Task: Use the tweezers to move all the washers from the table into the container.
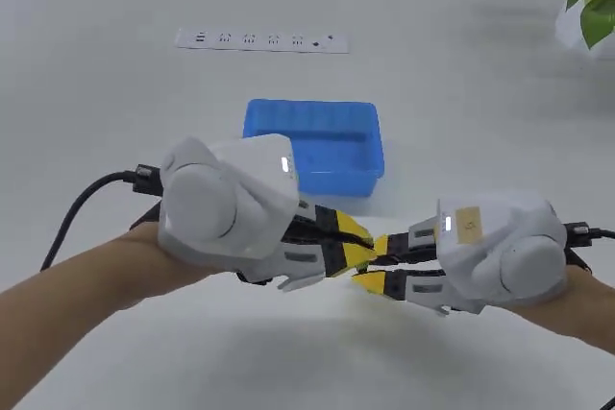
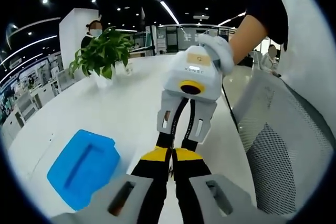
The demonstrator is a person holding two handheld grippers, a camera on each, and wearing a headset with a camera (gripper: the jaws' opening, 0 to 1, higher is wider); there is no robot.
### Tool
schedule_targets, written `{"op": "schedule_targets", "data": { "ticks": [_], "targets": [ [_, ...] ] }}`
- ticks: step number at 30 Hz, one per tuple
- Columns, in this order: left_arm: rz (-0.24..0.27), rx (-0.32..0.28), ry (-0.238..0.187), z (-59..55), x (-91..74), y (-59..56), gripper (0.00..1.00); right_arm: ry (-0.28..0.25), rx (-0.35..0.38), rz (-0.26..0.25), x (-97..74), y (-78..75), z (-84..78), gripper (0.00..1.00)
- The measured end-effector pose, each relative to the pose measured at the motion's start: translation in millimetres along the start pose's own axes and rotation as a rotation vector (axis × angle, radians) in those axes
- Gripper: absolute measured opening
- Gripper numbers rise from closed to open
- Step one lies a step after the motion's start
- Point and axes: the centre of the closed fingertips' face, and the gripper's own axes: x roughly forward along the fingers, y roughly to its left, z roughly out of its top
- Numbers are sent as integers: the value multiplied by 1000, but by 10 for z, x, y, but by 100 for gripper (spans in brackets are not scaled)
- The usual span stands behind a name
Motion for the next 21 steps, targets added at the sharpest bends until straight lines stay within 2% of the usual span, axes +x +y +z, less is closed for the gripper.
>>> {"op": "schedule_targets", "data": {
  "ticks": [3, 8, 9, 11, 15, 18, 21],
  "targets": [
    [-7, -5, -13, 22, 42, -2, 6, 6, -28, 10, -2, 4, -14, 11],
    [-15, -7, -26, 43, 78, -2, 6, -11, 6, 27, -16, -2, -33, 9],
    [-13, 4, -24, 48, 80, -5, 6, -14, 9, 26, -16, -1, -32, 9],
    [-16, 66, -5, 43, 66, -25, 6, -15, 16, 28, -10, 1, -28, 8],
    [-25, 53, -25, 49, 27, -38, 7, -23, 10, 39, -1, 13, -21, 7],
    [-16, 32, -61, 111, 3, 1, 7, -33, 20, 47, 5, -1, -20, 7],
    [-16, 34, -64, 115, 9, 5, 7, -34, 20, 51, 10, 5, -13, 7]
  ]
}}
